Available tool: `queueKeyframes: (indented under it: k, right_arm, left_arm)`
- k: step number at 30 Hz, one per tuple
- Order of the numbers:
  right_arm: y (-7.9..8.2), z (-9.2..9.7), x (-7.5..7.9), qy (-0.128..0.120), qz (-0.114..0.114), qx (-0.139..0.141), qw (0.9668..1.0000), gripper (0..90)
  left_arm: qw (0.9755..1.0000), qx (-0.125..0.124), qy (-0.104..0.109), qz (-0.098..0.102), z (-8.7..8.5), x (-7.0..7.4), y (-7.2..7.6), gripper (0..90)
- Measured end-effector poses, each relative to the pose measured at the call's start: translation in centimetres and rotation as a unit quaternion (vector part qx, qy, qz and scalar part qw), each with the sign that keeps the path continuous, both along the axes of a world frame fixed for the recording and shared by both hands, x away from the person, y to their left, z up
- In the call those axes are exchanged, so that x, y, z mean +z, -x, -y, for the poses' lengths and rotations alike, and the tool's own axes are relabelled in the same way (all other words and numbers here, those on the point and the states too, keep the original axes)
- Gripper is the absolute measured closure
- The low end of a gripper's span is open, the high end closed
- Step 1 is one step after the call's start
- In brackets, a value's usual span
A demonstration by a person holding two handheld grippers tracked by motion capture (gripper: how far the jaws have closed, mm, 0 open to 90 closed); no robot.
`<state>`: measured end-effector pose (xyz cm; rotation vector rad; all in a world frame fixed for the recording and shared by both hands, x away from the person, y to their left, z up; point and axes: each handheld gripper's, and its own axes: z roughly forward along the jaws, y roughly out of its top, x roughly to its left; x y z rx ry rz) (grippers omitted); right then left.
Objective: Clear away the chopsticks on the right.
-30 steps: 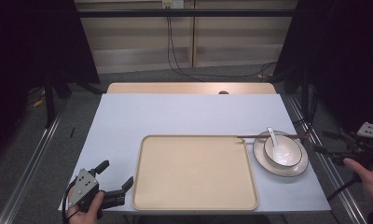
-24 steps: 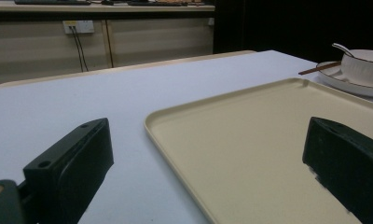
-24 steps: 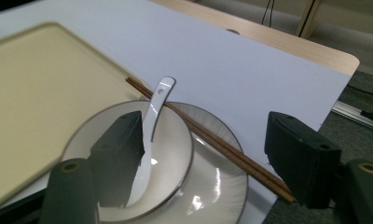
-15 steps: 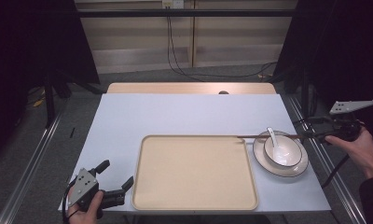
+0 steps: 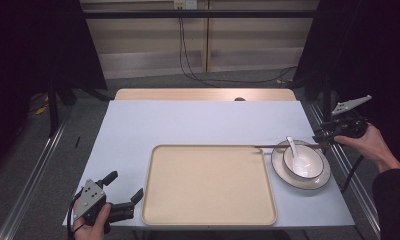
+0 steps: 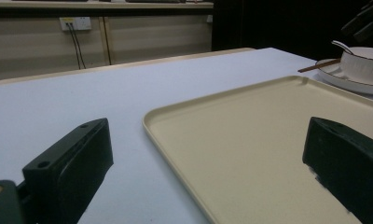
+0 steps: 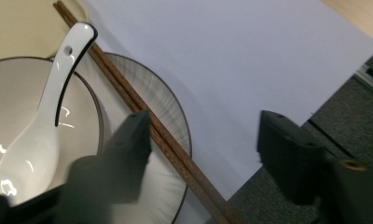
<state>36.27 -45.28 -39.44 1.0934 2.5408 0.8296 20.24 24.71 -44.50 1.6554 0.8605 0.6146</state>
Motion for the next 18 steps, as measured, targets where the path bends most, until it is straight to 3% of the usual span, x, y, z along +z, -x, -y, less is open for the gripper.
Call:
queueKeyframes:
  k: [2, 3, 4, 6, 10, 14, 18]
  right_arm:
    - [-1.0, -0.1, -0.6, 0.013, -0.02, 0.028, 0.9993, 51.0]
    - [-1.0, -0.1, -0.6, 0.013, -0.02, 0.028, 0.9993, 51.0]
    - [-1.5, -0.4, -1.1, 0.027, -0.034, 0.038, 0.9983, 57.1]
    - [-1.7, -0.6, -1.2, 0.03, -0.042, 0.039, 0.9979, 60.3]
    - [-2.5, -1.3, -1.8, 0.033, -0.054, 0.068, 0.9957, 69.0]
    - [-2.8, -2.2, -2.3, 0.053, -0.063, 0.078, 0.9935, 72.4]
    - [-2.7, -2.3, -2.6, 0.04, -0.065, 0.079, 0.9939, 73.6]
  left_arm:
    - [1.0, 0.0, 0.0, 0.0, 0.1, 0.0, 0.0, 1.5]
    - [1.0, 0.0, 0.0, 0.0, 0.1, 0.0, 0.0, 1.5]
    - [1.0, -0.002, 0.001, -0.001, 0.2, 0.0, 0.0, 1.5]
    - [1.0, -0.005, -0.005, 0.0, 0.2, 0.0, 0.0, 1.5]
    - [1.0, -0.005, -0.004, -0.001, 0.2, 0.0, 0.0, 1.6]
    - [1.0, -0.004, -0.002, -0.001, 0.2, 0.0, -0.1, 1.6]
    - [1.0, -0.004, -0.005, 0.001, 0.2, 0.0, -0.1, 1.6]
